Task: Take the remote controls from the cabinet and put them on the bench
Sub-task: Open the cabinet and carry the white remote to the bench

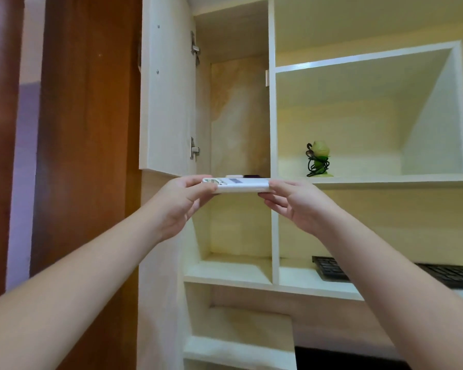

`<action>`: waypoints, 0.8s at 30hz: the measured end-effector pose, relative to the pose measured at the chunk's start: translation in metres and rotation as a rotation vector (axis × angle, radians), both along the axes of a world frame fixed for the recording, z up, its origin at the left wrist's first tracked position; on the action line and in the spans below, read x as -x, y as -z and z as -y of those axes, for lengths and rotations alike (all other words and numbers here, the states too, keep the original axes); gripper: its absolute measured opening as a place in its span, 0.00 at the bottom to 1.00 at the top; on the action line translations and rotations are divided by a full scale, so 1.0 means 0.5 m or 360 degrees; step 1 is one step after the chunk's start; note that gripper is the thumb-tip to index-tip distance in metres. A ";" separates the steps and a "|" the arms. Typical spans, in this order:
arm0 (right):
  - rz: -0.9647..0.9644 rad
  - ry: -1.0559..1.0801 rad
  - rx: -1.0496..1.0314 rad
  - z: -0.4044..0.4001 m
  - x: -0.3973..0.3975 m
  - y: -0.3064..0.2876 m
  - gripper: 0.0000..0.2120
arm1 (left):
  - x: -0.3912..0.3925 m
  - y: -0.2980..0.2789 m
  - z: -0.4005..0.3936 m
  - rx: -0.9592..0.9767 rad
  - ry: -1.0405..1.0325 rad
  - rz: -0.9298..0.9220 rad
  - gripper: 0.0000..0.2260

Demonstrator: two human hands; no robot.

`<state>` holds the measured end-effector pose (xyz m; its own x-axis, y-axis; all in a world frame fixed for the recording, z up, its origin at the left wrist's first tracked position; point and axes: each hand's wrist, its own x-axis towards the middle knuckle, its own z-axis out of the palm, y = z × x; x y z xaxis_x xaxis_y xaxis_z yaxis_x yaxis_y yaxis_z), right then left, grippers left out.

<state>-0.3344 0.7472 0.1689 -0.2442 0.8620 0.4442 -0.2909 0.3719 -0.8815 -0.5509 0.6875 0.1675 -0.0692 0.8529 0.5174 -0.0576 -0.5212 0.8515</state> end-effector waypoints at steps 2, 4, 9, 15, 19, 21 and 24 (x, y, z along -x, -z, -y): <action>0.0046 0.0050 0.0005 0.021 -0.011 0.022 0.08 | -0.007 0.022 0.014 0.0009 0.0059 -0.0033 0.13; 0.0069 0.0089 0.0026 0.038 -0.023 0.038 0.10 | -0.016 0.041 0.026 0.0029 0.0079 -0.0015 0.11; 0.0029 0.0223 0.0034 0.080 -0.057 0.076 0.11 | -0.051 0.086 0.053 0.0118 0.0111 -0.0022 0.15; -0.0045 0.0285 0.0061 0.130 -0.118 0.136 0.13 | -0.097 0.129 0.082 0.0177 0.0240 -0.0021 0.15; -0.0050 0.0311 0.0115 0.169 -0.184 0.191 0.14 | -0.143 0.174 0.099 0.0245 0.0284 -0.0332 0.22; -0.0066 0.0338 0.0137 0.193 -0.225 0.219 0.14 | -0.180 0.197 0.108 0.0230 0.0288 -0.0464 0.26; -0.0056 0.0351 0.0162 0.240 -0.294 0.257 0.13 | -0.248 0.223 0.124 0.0214 0.0320 -0.0462 0.23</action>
<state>-0.1875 0.6272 0.0407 -0.0311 0.9335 0.3572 -0.2434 0.3396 -0.9085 -0.4270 0.6255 0.0558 0.2397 0.8962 0.3734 0.1062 -0.4066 0.9074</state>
